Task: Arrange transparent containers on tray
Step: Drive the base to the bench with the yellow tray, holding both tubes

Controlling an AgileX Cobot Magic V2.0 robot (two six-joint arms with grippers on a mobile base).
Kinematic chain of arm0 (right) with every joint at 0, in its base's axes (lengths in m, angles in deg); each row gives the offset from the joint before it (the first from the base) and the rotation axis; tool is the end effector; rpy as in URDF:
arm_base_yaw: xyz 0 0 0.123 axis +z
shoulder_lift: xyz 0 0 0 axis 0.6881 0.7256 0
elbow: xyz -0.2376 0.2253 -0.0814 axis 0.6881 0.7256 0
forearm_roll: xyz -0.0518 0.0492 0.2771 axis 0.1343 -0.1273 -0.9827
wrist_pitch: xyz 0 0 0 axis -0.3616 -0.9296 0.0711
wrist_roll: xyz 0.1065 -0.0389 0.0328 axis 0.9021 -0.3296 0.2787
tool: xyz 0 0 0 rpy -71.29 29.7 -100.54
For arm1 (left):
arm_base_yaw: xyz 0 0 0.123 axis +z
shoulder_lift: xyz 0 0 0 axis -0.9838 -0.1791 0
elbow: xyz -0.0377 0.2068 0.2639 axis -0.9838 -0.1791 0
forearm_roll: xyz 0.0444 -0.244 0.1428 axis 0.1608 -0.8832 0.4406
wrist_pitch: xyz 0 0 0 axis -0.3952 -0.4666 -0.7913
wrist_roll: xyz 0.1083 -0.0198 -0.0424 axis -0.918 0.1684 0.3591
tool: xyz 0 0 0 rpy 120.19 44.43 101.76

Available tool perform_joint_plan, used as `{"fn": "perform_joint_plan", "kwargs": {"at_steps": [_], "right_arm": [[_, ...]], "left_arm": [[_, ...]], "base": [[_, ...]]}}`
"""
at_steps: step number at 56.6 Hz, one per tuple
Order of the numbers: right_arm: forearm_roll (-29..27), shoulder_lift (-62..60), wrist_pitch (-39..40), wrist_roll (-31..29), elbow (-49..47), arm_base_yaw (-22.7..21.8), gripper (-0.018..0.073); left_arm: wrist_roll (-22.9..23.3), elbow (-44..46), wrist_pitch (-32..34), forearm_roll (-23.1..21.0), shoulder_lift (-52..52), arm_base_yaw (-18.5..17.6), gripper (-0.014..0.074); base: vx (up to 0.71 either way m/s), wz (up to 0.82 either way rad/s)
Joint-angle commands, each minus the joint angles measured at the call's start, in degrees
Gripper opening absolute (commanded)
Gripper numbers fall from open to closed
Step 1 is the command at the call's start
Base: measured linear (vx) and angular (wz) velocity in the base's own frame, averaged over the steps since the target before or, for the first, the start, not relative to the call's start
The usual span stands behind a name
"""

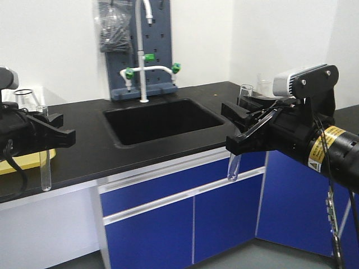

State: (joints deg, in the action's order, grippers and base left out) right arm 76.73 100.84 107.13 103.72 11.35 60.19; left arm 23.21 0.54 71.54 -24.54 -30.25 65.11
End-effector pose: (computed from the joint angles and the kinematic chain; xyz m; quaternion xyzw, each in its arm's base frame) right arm 0.3499 0.1448 0.4267 -0.2319 0.6508 0.1990 0.6951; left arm 0.3442 -0.0760 0.4336 0.0437 0.7754 -0.0534 0.6277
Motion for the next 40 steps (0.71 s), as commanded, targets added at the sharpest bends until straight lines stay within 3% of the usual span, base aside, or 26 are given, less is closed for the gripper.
{"fn": "perform_joint_plan", "kwargs": {"at_steps": [1,40], "right_arm": [[-1.2,-2.0,2.8,0.1,-1.9,-0.1,-0.0013],[-1.2,-2.0,2.9,0.1,-1.9,-0.1,-0.0013]], "left_arm": [[0.5,1.7,3.6,0.1,1.9,-0.2,-0.0006],[0.5,1.7,3.6,0.1,1.9,-0.2,-0.0006]], "base": [[-0.08,0.32],[-0.04,0.39]]}}
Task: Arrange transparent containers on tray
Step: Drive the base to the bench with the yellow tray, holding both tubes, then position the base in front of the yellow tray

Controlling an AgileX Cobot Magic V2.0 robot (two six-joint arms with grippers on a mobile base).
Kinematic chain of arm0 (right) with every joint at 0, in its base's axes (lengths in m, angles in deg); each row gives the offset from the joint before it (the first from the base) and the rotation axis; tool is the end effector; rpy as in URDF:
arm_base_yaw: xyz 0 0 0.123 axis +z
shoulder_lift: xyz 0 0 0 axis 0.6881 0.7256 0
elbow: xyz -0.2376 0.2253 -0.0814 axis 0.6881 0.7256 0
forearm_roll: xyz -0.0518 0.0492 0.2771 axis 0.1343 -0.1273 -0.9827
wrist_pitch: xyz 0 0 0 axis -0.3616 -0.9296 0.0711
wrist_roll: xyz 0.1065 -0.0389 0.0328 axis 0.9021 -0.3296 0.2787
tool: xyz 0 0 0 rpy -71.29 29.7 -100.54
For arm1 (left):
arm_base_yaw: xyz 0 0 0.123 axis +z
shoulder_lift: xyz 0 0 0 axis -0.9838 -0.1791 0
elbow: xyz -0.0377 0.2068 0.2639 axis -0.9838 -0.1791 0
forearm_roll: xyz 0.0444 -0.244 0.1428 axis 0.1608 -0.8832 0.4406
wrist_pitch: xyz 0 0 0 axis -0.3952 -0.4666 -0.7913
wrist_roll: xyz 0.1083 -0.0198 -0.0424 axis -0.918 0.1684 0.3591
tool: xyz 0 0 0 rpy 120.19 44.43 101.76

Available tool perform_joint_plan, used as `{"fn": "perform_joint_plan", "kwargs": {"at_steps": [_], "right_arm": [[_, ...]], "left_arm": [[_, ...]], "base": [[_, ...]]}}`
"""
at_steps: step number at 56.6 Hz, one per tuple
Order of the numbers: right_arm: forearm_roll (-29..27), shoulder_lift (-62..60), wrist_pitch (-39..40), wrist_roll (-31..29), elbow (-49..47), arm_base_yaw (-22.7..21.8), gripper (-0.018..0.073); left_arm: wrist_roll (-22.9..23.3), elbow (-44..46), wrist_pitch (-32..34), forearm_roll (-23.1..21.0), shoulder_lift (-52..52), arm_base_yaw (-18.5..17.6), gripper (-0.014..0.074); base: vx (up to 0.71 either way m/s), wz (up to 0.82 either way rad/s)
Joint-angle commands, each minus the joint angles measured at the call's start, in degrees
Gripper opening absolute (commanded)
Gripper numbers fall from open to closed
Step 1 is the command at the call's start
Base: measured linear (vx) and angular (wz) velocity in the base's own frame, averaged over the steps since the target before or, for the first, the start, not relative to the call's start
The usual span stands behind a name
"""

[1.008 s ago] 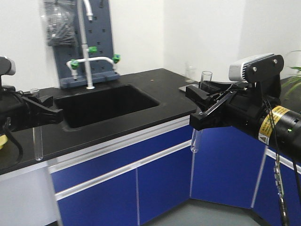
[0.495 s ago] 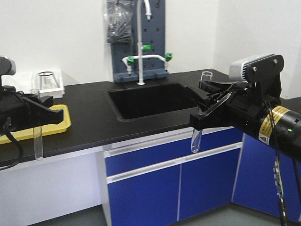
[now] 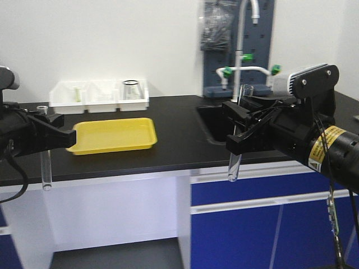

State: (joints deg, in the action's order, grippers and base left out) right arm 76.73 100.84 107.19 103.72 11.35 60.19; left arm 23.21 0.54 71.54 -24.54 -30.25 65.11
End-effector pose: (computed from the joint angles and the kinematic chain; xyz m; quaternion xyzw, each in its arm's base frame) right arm 0.3499 0.1449 0.4268 -0.2321 0.6505 0.1993 0.6952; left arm 0.3442 -0.0760 0.4336 0.0437 0.7754 -0.0534 0.6277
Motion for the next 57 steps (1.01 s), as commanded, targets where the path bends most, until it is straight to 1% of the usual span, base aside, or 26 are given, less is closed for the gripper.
{"fn": "perform_joint_plan", "kwargs": {"at_steps": [1,32,57], "right_arm": [[-1.2,-2.0,2.8,0.1,-1.9,-0.1,-0.0013],[-1.2,-2.0,2.8,0.1,-1.9,-0.1,-0.0013],[-1.2,-2.0,2.8,0.1,-1.9,-0.1,-0.0013]], "left_arm": [[0.5,1.7,3.6,0.1,1.9,-0.2,-0.0006],[0.5,1.7,3.6,0.1,1.9,-0.2,-0.0006],[0.5,1.7,3.6,0.1,1.9,-0.2,-0.0006]], "base": [[0.04,0.49],[0.15,0.40],[0.30,0.19]]}}
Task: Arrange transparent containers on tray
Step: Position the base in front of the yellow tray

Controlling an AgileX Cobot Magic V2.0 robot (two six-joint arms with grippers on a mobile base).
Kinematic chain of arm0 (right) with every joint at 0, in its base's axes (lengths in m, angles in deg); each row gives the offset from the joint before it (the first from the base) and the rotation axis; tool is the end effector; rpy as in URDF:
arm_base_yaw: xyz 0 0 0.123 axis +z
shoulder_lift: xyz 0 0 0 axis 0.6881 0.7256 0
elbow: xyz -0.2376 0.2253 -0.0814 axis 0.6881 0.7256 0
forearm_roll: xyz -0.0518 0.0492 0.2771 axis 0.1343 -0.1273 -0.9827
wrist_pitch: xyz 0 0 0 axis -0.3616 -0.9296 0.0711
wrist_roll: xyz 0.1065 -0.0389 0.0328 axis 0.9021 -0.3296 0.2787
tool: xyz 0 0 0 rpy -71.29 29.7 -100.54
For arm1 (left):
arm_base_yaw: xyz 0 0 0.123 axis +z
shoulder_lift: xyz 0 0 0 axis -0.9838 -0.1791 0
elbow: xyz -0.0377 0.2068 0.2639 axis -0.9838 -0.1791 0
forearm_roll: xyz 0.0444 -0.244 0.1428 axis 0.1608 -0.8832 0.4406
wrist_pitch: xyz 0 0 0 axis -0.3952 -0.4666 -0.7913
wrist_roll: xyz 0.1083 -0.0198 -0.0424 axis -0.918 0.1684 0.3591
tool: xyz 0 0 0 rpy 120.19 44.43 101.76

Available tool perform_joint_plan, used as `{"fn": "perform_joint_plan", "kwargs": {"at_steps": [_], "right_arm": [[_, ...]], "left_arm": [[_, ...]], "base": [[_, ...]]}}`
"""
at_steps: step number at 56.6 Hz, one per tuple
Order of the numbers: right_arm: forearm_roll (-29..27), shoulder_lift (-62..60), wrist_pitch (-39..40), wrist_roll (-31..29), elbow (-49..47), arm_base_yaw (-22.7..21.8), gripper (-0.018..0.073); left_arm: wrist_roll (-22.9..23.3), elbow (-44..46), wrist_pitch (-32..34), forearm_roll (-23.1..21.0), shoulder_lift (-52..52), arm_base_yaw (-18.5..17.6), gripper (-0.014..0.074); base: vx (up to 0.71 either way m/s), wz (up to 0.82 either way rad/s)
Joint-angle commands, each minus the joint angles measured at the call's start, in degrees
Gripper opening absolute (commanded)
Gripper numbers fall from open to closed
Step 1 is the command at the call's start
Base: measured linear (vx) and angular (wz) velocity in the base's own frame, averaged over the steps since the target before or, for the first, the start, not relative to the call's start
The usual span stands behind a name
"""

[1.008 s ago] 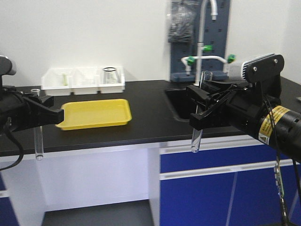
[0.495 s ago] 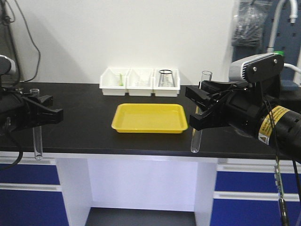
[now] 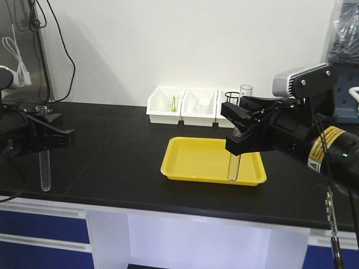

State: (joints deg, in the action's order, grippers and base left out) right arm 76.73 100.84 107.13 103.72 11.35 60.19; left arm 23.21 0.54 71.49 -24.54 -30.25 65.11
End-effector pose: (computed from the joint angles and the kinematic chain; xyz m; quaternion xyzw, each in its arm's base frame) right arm 0.3499 0.1448 0.4267 -0.2319 0.6508 0.1990 0.6951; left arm 0.3442 -0.0760 0.4335 0.0436 0.7756 -0.0532 0.6275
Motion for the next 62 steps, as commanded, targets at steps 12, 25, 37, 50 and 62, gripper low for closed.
{"fn": "perform_joint_plan", "kwargs": {"at_steps": [12,25,37,50,62], "right_arm": [[-1.2,-2.0,2.8,0.1,-1.9,-0.1,-0.0013],[-1.2,-2.0,2.8,0.1,-1.9,-0.1,-0.0013],[-1.2,-2.0,2.8,0.1,-1.9,-0.1,-0.0013],[-1.2,-2.0,2.8,0.1,-1.9,-0.1,-0.0013],[-1.2,-2.0,2.8,0.1,-1.9,-0.1,-0.0013]], "left_arm": [[0.5,1.7,3.5,0.1,1.9,-0.2,-0.0006],[0.5,1.7,3.4,0.1,1.9,-0.2,-0.0006],[0.5,1.7,3.2,0.1,1.8,-0.2,-0.0006],[0.5,1.7,3.0,0.1,1.7,-0.2,-0.0006],[0.5,1.7,3.0,0.1,1.7,-0.2,-0.0006]], "base": [[0.36,-0.02],[0.35,-0.19],[0.33,-0.21],[0.30,-0.18],[0.26,-0.11]]}}
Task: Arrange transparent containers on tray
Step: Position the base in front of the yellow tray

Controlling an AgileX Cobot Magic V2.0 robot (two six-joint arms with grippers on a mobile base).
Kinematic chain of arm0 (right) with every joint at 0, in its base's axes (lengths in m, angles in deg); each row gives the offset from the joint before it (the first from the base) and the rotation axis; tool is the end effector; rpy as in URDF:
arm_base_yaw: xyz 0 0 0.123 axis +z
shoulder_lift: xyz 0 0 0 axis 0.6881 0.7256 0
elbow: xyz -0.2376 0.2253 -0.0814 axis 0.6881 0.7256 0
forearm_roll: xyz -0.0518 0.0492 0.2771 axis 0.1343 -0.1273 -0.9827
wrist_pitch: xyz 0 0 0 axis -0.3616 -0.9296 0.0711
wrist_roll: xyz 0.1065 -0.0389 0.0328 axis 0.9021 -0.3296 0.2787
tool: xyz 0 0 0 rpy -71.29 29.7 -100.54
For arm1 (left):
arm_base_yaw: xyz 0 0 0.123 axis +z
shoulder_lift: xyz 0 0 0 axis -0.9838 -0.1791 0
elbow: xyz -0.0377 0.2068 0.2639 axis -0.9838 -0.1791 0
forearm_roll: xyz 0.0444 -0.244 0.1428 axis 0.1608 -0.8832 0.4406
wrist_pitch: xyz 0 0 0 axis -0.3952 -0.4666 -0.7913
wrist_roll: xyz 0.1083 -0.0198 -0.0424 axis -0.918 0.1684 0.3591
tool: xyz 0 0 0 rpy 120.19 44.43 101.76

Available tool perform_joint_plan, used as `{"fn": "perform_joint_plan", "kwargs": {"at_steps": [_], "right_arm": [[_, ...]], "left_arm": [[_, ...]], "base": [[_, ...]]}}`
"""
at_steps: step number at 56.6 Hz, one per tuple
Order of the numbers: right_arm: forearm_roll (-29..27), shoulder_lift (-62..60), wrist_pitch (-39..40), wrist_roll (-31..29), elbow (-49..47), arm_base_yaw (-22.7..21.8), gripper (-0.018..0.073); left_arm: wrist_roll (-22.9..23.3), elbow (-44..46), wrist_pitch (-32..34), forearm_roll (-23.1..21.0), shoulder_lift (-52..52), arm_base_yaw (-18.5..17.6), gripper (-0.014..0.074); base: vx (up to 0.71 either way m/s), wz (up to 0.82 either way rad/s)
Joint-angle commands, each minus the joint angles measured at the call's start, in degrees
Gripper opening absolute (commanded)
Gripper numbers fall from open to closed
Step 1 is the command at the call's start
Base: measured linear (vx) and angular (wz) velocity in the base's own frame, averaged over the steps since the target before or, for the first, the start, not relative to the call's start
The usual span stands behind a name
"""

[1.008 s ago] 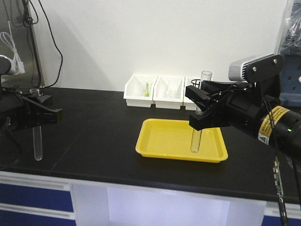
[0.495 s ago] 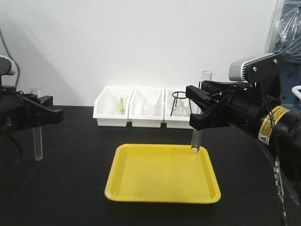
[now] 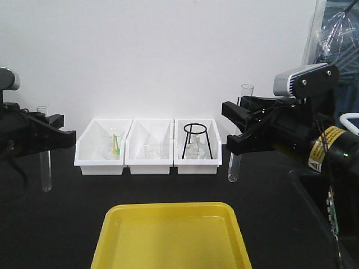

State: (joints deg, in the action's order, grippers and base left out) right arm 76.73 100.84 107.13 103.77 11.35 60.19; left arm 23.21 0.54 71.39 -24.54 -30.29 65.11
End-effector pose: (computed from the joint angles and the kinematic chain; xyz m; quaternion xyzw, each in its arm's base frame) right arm 0.3499 0.1448 0.4267 -0.2316 0.6509 0.1993 0.6950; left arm 0.3444 -0.0759 0.4331 0.0433 0.7763 -0.0526 0.6267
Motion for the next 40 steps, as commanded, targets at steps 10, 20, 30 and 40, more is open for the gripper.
{"fn": "perform_joint_plan", "kwargs": {"at_steps": [10,20,30,40], "right_arm": [[-1.2,-2.0,2.8,0.0,-1.9,-0.1,-0.0013],[-1.2,-2.0,2.8,0.0,-1.9,-0.1,-0.0013],[-1.2,-2.0,2.8,0.0,-1.9,-0.1,-0.0013],[-1.2,-2.0,2.8,0.0,-1.9,-0.1,-0.0013]], "left_arm": [[0.5,1.7,2.9,0.1,1.8,-0.2,-0.0006],[0.5,1.7,2.8,0.1,1.8,-0.2,-0.0006],[0.5,1.7,2.8,0.1,1.8,-0.2,-0.0006],[0.5,1.7,2.8,0.1,1.8,-0.2,-0.0006]], "base": [[0.24,-0.06],[0.18,-0.05],[0.10,-0.03],[0.04,-0.01]]}}
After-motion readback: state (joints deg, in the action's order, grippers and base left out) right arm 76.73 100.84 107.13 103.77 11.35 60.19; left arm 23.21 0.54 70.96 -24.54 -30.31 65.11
